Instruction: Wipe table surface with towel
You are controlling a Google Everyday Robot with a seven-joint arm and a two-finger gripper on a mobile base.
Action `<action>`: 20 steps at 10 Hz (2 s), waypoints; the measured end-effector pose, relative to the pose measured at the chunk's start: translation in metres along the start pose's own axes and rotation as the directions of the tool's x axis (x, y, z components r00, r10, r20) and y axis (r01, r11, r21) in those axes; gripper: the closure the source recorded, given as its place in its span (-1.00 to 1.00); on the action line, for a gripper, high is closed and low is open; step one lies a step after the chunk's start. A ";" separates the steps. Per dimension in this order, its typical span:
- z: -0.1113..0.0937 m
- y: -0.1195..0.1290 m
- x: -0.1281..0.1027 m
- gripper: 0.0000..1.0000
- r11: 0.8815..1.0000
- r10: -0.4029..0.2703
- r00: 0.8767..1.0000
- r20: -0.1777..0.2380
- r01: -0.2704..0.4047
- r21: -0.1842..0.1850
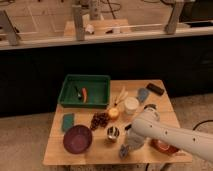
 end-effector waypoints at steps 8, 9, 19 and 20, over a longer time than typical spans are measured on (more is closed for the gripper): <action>0.001 0.022 0.063 1.00 0.991 0.129 0.990 -0.051 -0.130 -0.019; 0.000 0.023 0.063 1.00 0.991 0.128 0.990 -0.053 -0.129 -0.020; 0.003 -0.037 0.021 1.00 0.998 0.049 0.999 -0.014 -0.049 0.034; 0.007 -0.030 0.013 1.00 0.999 0.032 0.999 -0.011 -0.032 0.015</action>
